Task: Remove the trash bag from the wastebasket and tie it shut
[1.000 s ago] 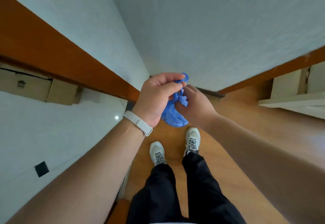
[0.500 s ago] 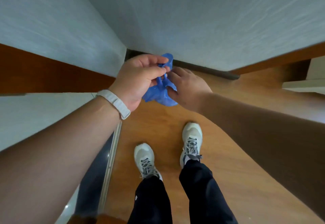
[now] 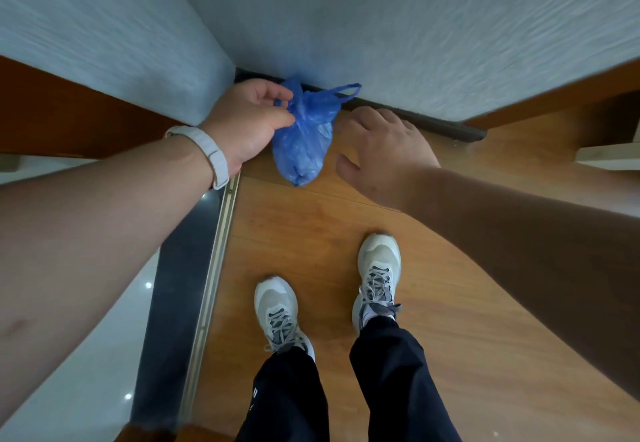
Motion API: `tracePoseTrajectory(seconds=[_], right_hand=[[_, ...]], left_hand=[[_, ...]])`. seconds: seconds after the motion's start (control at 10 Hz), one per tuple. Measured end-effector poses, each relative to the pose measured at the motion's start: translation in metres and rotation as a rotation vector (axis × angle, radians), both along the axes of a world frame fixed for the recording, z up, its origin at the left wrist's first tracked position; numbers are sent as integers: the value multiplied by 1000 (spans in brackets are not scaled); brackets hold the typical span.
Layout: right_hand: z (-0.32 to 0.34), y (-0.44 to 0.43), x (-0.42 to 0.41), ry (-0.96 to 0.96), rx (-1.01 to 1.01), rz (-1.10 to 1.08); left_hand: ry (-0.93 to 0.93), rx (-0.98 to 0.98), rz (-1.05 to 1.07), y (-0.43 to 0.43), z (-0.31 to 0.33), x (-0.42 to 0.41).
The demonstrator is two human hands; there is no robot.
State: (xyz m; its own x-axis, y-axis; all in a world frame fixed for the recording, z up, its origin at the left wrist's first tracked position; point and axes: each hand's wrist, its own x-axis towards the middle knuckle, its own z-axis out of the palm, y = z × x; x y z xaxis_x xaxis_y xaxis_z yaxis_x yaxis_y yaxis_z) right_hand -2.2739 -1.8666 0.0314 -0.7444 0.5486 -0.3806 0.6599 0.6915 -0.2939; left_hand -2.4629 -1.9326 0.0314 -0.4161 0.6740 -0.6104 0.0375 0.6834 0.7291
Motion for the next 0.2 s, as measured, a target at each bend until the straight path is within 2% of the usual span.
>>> tracePoseTrajectory(seconds=[0.2], right_hand=[[35,2,-3,14,13,-17]], left_hand=[[254,-100,-159,-13,30,-1]])
